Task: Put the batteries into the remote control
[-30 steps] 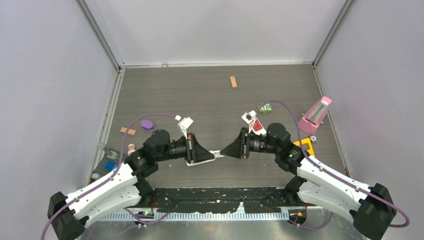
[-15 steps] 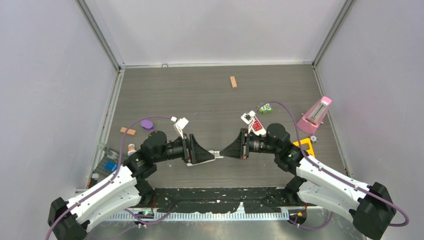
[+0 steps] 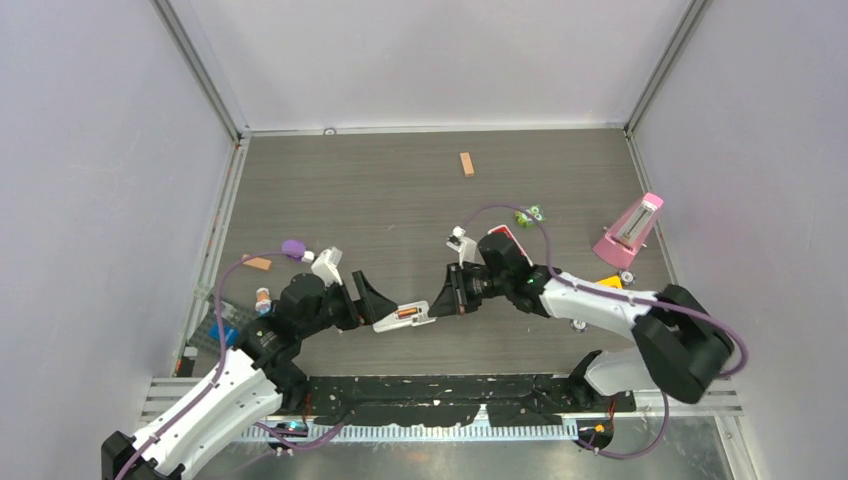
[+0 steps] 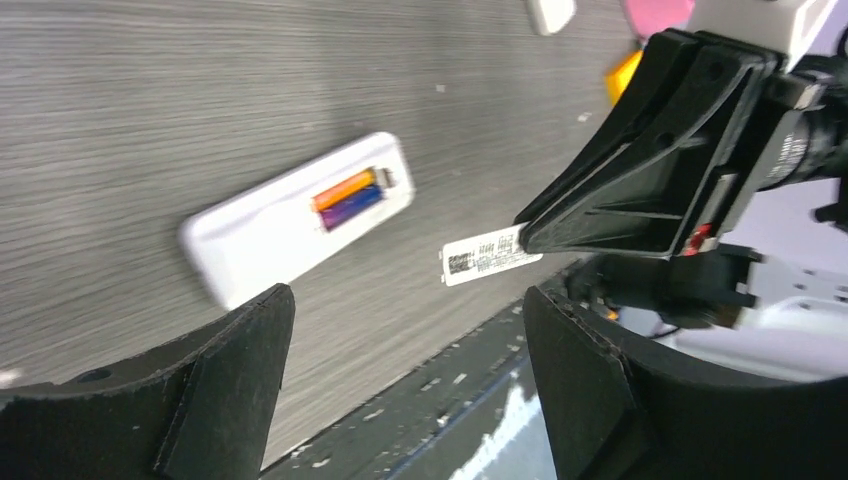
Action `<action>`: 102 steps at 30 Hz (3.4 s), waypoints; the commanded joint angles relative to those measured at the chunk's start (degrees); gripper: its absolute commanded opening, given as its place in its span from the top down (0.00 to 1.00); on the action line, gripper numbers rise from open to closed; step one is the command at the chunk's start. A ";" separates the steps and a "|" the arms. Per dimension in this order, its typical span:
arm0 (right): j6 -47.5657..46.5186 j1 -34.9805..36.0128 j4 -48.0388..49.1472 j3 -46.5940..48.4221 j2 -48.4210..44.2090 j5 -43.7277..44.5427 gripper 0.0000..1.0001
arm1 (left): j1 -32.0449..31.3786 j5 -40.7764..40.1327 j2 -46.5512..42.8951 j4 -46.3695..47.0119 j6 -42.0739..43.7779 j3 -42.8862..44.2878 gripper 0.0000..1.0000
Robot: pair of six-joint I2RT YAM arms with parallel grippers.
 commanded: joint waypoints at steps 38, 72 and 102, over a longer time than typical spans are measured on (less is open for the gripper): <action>-4.29 0.47 -3.68 20.11 26.88 -3.30 0.95 | 1.12 -15.09 2.95 -1.32 -0.43 -9.11 0.18; -6.98 0.50 -9.69 21.10 25.17 -2.16 0.95 | 1.57 -13.84 6.81 1.08 1.53 -9.32 0.21; -3.40 0.61 -2.24 18.70 26.21 -2.87 0.95 | 1.60 -8.97 12.26 5.98 1.75 -9.46 0.33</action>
